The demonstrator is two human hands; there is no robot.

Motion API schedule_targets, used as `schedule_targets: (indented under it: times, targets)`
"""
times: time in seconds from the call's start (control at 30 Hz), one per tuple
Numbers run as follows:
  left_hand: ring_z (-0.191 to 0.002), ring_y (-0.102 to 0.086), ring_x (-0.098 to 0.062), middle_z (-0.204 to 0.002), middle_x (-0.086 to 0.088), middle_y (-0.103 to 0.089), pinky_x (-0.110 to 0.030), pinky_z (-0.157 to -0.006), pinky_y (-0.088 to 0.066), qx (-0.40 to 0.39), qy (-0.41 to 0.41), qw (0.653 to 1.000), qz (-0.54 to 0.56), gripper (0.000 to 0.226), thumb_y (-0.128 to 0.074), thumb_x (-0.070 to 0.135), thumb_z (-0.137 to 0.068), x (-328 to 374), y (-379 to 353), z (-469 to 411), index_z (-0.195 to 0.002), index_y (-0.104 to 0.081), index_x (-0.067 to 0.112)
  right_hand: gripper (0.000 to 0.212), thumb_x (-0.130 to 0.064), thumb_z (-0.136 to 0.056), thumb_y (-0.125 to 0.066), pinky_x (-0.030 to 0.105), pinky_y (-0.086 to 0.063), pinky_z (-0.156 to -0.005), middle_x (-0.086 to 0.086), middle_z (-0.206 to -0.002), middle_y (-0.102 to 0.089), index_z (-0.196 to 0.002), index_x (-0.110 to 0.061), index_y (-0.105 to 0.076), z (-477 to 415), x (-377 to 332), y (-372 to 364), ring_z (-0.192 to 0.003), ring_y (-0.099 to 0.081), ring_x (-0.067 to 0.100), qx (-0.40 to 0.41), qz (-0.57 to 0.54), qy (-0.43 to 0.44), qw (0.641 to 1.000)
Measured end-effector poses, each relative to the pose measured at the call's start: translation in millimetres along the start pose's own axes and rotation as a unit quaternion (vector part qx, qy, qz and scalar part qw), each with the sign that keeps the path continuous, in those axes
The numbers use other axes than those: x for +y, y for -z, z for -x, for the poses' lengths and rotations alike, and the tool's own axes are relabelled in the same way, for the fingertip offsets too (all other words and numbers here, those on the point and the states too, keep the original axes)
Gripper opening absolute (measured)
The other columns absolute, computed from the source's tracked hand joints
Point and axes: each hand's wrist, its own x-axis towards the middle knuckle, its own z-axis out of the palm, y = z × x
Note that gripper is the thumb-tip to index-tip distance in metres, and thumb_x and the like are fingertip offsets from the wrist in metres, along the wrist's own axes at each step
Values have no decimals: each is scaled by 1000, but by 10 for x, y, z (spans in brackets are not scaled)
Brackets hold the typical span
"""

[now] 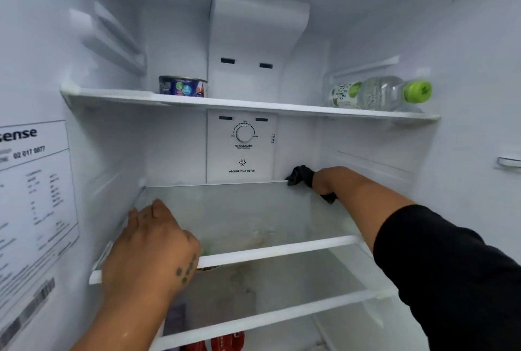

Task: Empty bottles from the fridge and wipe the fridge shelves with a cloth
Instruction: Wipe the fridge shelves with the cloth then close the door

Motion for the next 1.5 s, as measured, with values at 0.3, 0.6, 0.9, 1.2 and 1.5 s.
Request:
schedule_targets:
  times: [0.3,0.6,0.9,1.2,1.5]
  targets:
    - [-126,-41,-40,-127,-25,-51,-45,-100,-42,22,27,992,123,43,-44,20,-86,-1,25,-8,-122,-43,-4,48,-22,-94,-52,26,-46,-76,9,-118,-65,-140,-10,-46,626,323,-165,-94,-64,23,52,-121,-47,990]
    - [-120,-43,-40,-117,-24,-53,-45,-96,-43,29,23,990,135,28,-46,19,-83,-1,31,-7,-104,-45,1,35,-10,-91,-42,30,-42,-87,8,-118,-64,-122,-15,-57,1684,232,-585,-107,-60,24,196,-93,-42,975]
    - [-120,-42,-43,-118,-28,-52,-49,-99,-41,27,23,992,124,31,-47,15,-81,2,25,-15,-106,-46,-3,20,-13,-92,-48,37,-42,-85,14,-97,-63,-100,-7,-65,2453,-813,-845,-92,-55,32,257,-132,240,927]
    - [-124,-40,-45,-125,-30,-50,-50,-101,-40,26,15,994,102,41,-42,16,-85,17,37,-3,-119,-45,-8,31,-6,-88,-45,24,-42,-88,-2,-107,-64,-109,-24,-58,1889,549,-1012,-98,-58,20,328,-146,-17,933]
    - [-131,-36,-40,-131,-26,-49,-49,-106,-36,41,27,989,137,41,-43,16,-85,82,71,59,-121,-45,-4,17,-16,-72,-53,26,-44,-73,-2,-77,-66,-76,-11,-69,2249,-36,-1962,-77,-52,22,547,-348,40,760]
